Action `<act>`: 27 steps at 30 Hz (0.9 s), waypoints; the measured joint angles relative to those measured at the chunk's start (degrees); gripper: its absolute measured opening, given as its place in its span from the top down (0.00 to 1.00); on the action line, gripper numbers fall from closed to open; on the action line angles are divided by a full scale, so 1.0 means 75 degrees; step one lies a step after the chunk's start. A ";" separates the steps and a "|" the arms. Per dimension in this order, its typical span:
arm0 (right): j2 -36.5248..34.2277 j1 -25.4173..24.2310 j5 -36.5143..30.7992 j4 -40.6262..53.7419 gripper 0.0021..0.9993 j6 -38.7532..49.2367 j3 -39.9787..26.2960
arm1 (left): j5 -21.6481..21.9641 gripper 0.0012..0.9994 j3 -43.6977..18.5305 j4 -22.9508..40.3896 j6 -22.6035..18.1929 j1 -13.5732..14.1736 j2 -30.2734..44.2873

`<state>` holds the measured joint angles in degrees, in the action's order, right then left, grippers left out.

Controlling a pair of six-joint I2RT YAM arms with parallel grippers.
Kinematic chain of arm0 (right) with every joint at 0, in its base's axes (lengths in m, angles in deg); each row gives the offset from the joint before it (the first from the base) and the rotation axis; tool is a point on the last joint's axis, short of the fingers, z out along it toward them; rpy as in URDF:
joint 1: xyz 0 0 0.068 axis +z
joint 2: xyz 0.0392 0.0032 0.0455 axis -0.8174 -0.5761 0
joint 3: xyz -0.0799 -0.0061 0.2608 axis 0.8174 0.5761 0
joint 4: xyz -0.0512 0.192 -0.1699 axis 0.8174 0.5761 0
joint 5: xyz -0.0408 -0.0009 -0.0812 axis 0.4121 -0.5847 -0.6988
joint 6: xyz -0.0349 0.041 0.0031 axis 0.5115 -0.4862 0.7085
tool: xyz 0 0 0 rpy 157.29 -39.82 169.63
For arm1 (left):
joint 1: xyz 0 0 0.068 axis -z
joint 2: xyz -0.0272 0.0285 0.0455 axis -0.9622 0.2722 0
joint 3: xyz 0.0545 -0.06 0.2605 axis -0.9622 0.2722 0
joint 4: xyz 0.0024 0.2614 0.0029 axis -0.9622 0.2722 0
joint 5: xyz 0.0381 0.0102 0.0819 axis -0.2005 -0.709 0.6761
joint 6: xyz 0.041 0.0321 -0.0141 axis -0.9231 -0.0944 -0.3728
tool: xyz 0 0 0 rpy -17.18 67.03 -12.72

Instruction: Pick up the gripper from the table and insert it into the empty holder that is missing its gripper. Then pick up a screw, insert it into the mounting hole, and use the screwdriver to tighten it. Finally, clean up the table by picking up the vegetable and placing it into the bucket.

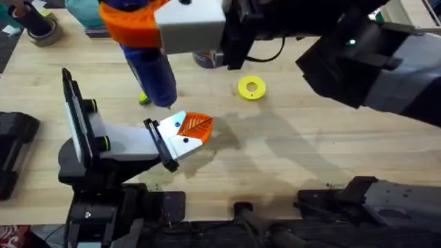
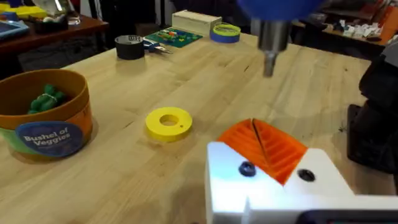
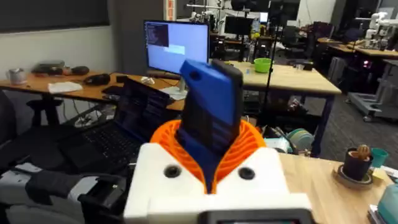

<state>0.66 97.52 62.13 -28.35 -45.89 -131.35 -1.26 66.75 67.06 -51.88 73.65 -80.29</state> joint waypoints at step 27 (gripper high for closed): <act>-0.0046 -0.0003 0.0715 -0.0710 0.98 0.0315 0.0605 | 0.0002 0.99 0.0000 -0.0001 0.0000 0.0000 0.0000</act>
<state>0.31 97.50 67.49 -33.68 -43.53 -126.82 -1.24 66.75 67.05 -51.88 73.65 -80.29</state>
